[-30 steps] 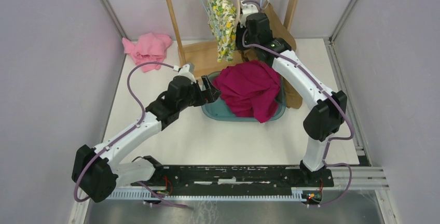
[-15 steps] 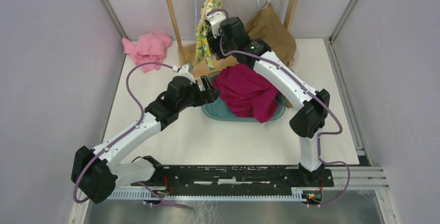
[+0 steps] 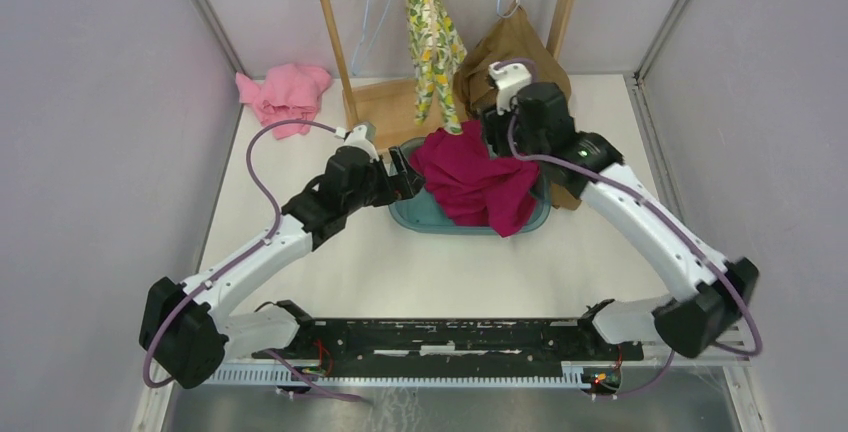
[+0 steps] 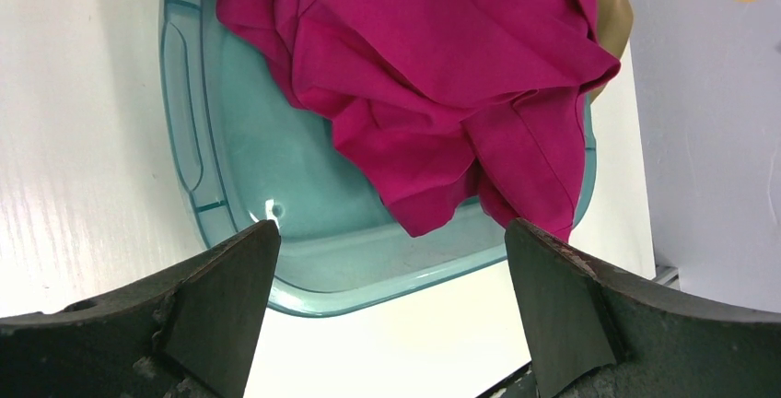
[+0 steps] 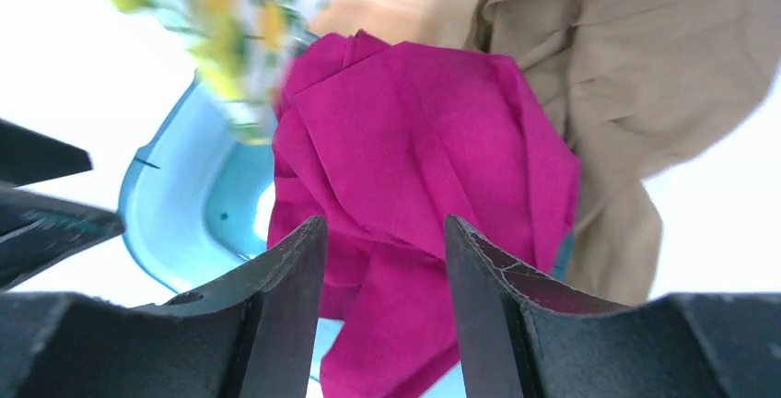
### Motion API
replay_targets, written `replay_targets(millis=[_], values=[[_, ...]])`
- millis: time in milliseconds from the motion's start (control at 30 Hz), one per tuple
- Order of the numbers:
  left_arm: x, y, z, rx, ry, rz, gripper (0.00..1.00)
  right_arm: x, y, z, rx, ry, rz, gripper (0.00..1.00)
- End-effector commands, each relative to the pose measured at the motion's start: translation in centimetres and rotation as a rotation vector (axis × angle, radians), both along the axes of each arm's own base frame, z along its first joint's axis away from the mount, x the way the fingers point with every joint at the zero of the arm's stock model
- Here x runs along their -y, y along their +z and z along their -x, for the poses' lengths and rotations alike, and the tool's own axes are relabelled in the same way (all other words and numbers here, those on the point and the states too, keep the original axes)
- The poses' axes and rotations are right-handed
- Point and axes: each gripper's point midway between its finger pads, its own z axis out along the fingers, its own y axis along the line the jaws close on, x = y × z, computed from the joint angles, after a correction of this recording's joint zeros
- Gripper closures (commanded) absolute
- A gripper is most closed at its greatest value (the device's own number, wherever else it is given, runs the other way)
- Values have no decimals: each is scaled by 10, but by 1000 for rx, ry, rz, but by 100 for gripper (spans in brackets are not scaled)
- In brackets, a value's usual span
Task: Place the skirt on the hanger
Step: Pick up the hanger from the clothesline.
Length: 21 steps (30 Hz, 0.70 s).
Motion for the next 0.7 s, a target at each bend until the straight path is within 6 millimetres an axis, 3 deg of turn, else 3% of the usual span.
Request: replay_targets(millis=[0,100,267,433,567,667], values=[[15,24,-10,64,-22,31,1,41,69,14,173,-125,-168,44],[22,21,-11,59,-32,30,1,65,98,19,218,-181,-144,43],[28,18,-10,56,-44,28,1,105,176,6,319,-289,-132,36],[27,18,-10,60,-45,20,1,102,252,-29,389,-318,-240,27],[23,15,-7,57,-45,4,1,90,267,-78,395,-325,-352,21],[22,14,-5,54,-48,2,1,82,251,-121,350,-293,-457,21]])
